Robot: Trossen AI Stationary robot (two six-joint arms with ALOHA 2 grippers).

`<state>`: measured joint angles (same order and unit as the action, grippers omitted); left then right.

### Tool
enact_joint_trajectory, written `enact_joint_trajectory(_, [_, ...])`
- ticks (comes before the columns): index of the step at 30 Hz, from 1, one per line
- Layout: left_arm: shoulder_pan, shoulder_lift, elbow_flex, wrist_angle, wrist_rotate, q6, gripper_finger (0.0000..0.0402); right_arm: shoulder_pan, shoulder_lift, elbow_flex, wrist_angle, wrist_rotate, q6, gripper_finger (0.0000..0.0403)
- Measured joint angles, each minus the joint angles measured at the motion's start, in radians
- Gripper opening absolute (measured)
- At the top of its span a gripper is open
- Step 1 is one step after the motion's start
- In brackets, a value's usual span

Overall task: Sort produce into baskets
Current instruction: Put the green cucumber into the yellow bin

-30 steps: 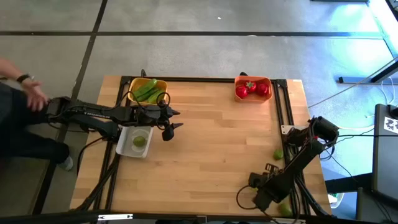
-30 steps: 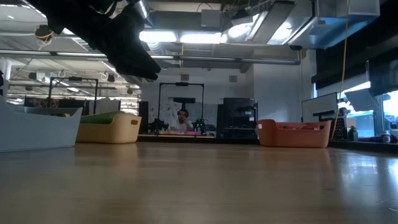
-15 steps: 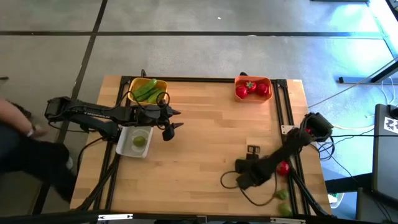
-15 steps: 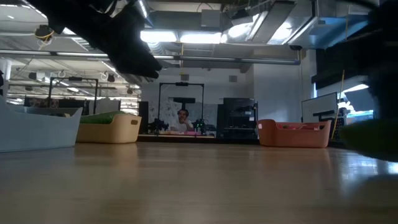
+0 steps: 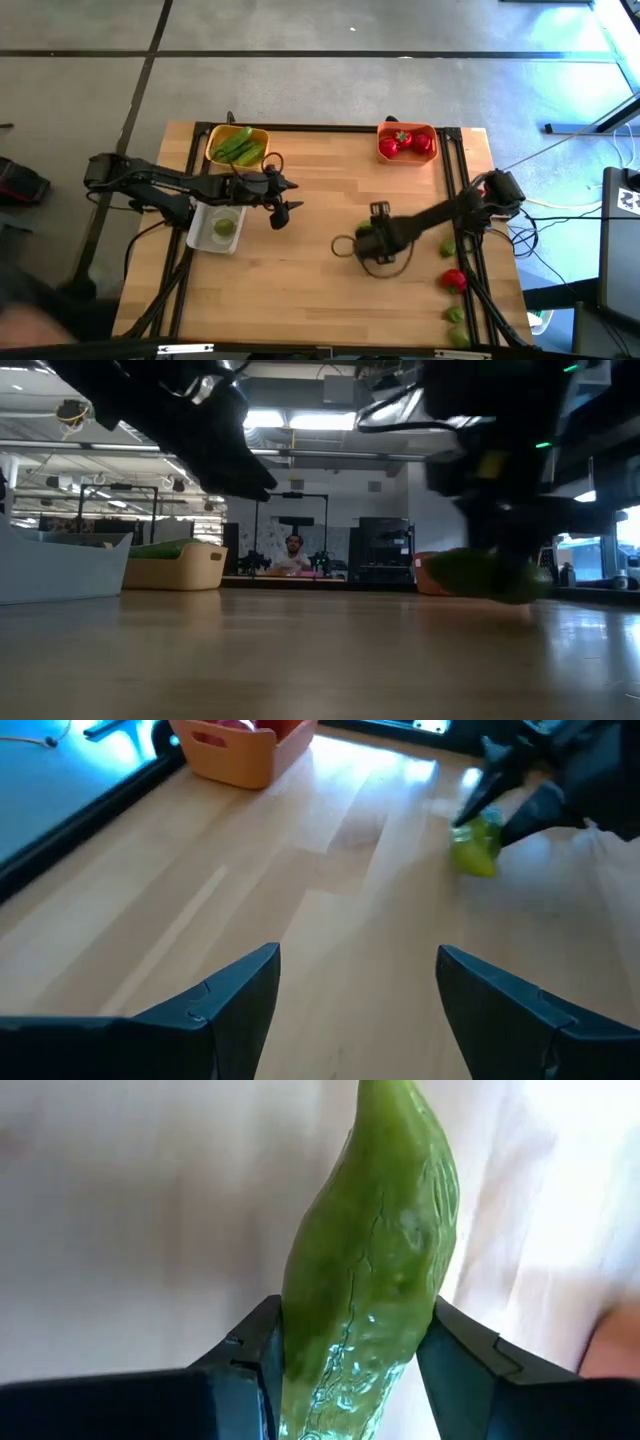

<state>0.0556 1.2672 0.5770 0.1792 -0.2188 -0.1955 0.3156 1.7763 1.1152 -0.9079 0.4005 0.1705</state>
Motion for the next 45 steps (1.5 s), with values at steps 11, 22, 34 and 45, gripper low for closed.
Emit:
enact_joint_trajectory(11, [-0.050,0.157,0.000,0.151,0.002,-0.017,0.0263,-0.202,0.032,0.003,0.283,-0.151,-0.281,0.0163])
enact_joint_trajectory(22, [-0.055,0.236,0.002,0.256,0.002,-0.039,0.0263,-0.226,0.042,-0.012,0.392,-0.179,-0.358,0.0196])
enact_joint_trajectory(34, [-0.056,0.237,0.009,0.274,0.030,-0.029,0.0263,-0.224,0.024,-0.015,0.306,-0.166,-0.332,0.0308])
enact_joint_trajectory(45, [-0.061,0.366,0.161,0.264,0.034,0.090,0.0263,-0.224,-0.137,-0.059,0.155,-0.228,-0.256,0.0285])
